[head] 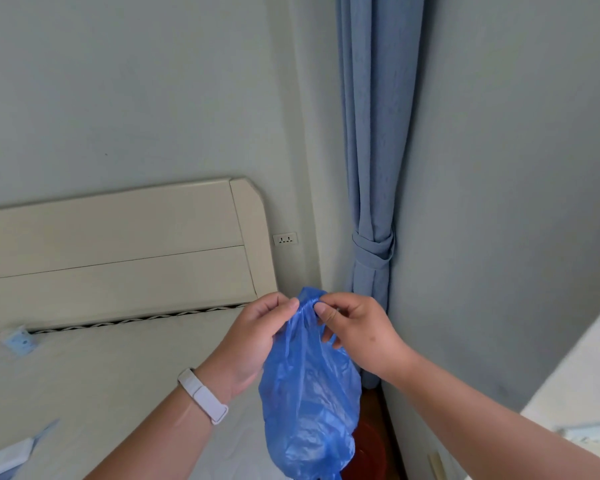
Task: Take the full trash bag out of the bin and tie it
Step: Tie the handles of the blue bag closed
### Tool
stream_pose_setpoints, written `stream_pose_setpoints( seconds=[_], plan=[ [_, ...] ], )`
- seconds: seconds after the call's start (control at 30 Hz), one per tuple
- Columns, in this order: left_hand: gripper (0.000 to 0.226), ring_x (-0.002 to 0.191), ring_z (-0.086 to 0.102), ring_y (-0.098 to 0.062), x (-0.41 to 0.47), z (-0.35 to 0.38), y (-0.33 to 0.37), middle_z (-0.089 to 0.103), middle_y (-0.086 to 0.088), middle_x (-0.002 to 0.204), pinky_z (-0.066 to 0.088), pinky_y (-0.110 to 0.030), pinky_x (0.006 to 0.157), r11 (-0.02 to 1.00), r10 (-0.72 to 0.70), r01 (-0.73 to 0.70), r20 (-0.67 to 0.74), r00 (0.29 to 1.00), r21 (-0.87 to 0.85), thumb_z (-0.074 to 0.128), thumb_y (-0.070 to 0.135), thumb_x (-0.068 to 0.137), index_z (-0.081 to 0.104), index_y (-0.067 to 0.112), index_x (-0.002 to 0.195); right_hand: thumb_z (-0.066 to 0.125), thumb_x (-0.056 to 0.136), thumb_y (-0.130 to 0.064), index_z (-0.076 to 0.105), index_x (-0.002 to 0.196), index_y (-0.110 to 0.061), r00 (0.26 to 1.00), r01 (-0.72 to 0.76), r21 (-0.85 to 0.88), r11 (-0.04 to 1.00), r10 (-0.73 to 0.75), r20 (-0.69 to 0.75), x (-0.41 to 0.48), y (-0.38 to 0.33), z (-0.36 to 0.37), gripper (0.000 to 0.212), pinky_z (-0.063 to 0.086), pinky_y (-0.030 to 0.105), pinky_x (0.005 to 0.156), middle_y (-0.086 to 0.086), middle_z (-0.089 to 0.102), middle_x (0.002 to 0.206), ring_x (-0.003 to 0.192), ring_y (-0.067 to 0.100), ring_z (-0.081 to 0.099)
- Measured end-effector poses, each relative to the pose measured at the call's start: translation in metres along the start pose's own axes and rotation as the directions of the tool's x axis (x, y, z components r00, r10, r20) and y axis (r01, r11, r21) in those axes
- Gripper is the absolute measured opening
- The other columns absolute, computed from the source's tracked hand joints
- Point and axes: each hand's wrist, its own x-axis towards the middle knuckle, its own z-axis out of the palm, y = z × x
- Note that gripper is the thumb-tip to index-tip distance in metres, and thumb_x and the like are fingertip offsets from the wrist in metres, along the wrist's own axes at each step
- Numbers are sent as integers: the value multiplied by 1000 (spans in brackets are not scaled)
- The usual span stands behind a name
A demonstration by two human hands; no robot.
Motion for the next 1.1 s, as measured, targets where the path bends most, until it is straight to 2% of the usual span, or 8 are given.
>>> stream_pose_setpoints(
  seconds=[0.1,0.2,0.43,0.57,0.7,0.83,0.97,1.1],
  plan=[
    [34,74,48,-26,1,-10,-3,54,-15,79,38,-34,67,999,0,3,-67,998,39,63,32,83,55,3,69,59,94,-17,70,77,-18,998,-26,27,999,28,-56,7,2,-2,20,48,25,49,-6,63,65,54,10,61],
    [33,69,61,-23,5,-32,-8,67,-9,74,47,-31,63,995,-17,31,-150,989,90,61,22,89,57,17,57,59,93,-13,66,72,-15,996,-39,-80,996,32,-80,19,7,-11,22,46,22,49,-3,59,59,49,7,59],
    [33,56,67,-20,2,-81,-32,61,-12,64,42,-26,49,969,-88,162,-349,933,189,63,10,88,43,13,62,55,93,-14,64,72,-8,960,-213,-345,914,129,-250,39,55,-60,23,39,25,51,7,60,56,39,3,49],
    [34,55,67,-20,2,-92,-42,59,-15,66,39,-28,50,969,-116,191,-396,911,156,65,10,85,42,16,62,53,94,-14,62,75,-10,946,-254,-398,882,140,-294,35,75,-68,22,42,29,55,10,62,60,55,21,60],
    [27,63,67,-14,11,-81,-31,64,-4,68,41,-32,58,968,-7,99,-371,929,230,67,20,71,42,17,66,51,96,-22,60,80,-13,982,-147,-438,887,78,-172,31,57,-64,21,42,23,49,4,59,63,61,22,66],
    [23,68,57,-17,21,-55,-21,57,-10,72,40,-29,61,951,76,8,-261,962,308,65,18,69,43,16,65,55,94,-28,58,76,-24,1000,26,-517,855,-22,14,35,25,-49,19,50,32,60,-3,59,62,59,14,61],
    [16,69,56,-14,29,-25,-21,64,-1,75,44,-26,69,955,140,-91,-159,977,282,68,3,75,58,14,71,56,93,-20,59,79,-20,978,195,-509,839,-123,171,40,-8,-24,14,48,33,65,-2,63,71,68,17,61],
    [7,71,57,-15,31,-9,-25,65,3,73,46,-35,74,936,168,-126,-104,980,329,71,19,71,65,20,73,56,91,-14,63,81,-18,959,242,-426,872,-148,243,44,-30,-3,13,51,32,68,-2,69,75,72,17,63]
  ],
)
